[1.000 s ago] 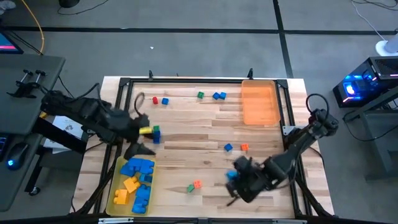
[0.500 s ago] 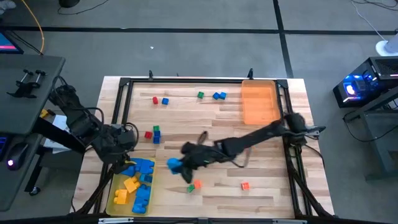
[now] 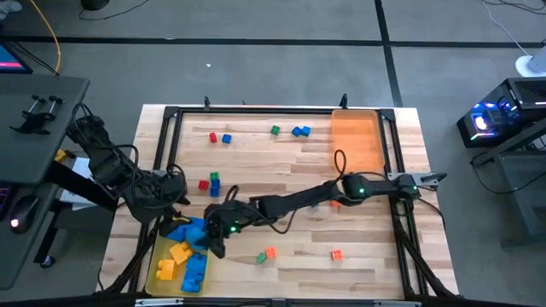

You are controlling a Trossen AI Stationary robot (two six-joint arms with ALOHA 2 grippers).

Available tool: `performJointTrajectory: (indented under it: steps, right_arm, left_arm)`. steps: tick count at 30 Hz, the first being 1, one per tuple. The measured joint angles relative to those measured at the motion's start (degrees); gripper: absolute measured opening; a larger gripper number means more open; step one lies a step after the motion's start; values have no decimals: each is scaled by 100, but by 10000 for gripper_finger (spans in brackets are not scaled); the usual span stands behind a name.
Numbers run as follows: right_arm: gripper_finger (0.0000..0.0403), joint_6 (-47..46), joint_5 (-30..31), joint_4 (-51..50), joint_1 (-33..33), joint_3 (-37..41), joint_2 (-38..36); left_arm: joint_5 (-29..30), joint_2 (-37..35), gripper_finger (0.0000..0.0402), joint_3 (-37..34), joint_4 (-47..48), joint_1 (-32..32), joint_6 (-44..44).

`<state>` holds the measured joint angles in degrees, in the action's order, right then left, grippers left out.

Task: Sort blocks by size
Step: Put the large blue game piece into the yellow bin

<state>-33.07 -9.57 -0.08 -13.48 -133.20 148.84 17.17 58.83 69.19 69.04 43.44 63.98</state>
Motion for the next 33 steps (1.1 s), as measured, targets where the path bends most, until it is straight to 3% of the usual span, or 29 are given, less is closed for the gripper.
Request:
performJointTrajectory:
  steps: [4, 9, 13, 17, 24, 33]
  right_arm:
    - [146, 10, 420, 714, -4, 20, 196]
    - [271, -266, 636, 769, -6, 106, 198]
    - [340, -410, 394, 837, 46, 109, 198]
    - [358, -701, -312, 554, 160, 109, 135]
    - [360, 117, -688, -1480, 344, 117, -355]
    - [361, 1642, 297, -4929, 337, 112, -1401]
  left_arm:
    - [2, 0, 307, 0, 0, 0, 31]
    - [0, 0, 307, 0, 1, 0, 44]
    - [7, 0, 307, 0, 2, 0, 43]
    - [11, -2, 307, 0, 0, 0, 40]
    - [114, 0, 307, 0, -37, -2, 26]
    - [553, 16, 307, 0, -462, -2, -485]
